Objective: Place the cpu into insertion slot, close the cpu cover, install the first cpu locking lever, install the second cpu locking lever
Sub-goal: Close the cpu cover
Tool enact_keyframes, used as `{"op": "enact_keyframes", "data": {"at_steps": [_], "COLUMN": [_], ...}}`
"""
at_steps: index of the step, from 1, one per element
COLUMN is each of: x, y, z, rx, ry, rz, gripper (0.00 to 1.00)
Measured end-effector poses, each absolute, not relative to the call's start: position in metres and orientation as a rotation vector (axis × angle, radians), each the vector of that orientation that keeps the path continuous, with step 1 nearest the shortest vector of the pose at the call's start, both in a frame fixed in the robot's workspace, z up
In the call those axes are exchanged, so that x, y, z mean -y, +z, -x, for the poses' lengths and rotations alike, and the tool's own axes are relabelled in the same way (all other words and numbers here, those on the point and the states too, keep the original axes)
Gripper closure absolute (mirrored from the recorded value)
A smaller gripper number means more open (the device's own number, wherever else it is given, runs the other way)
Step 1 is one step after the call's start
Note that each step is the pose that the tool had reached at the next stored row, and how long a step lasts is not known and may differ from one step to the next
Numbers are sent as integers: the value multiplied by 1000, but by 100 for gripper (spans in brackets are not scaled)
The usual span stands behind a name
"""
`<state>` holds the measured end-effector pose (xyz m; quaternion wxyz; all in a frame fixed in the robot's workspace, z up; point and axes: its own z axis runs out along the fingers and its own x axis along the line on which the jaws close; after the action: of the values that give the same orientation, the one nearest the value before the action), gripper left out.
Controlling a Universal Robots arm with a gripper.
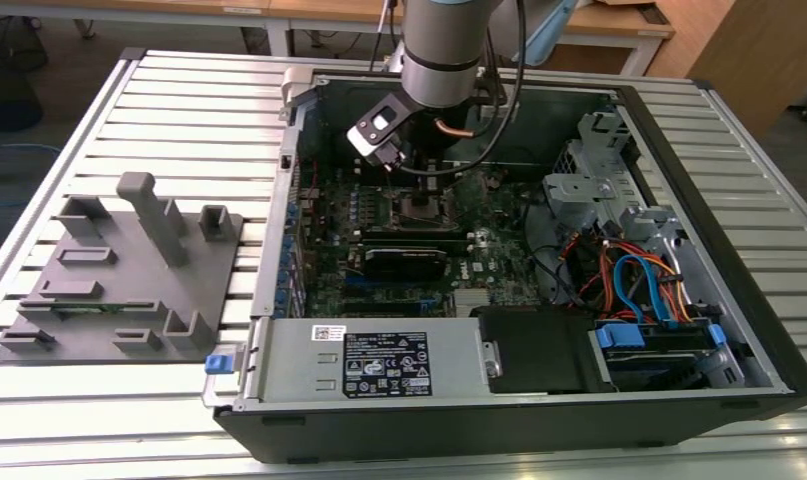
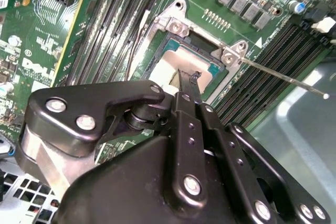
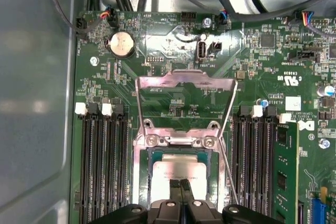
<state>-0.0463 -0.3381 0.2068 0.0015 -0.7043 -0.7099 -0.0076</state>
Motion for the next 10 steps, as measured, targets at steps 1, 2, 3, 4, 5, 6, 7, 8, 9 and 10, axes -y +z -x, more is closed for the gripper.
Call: {"op": "enact_keyframes", "data": {"at_steps": [1,2,3,4,5,6,7,8,9,10], "x": [338,338,338,338,338,338,338,338,338,338], "y": [207,207,207,207,207,207,207,208,208,208], "z": [46,46,46,46,46,46,46,46,46,46], "rx": [2228,2227,2227,2226,2226,2226,2226,2226,2226,2226], "ry": [-23,-23,-21,-20,-20,-20,-20,-20,-20,-20], "rz": [2210,2210,2209,2209,2208,2208,2208,2208,2208,2208], "gripper": [90,90,90,90,90,90,90,90,90,90]}}
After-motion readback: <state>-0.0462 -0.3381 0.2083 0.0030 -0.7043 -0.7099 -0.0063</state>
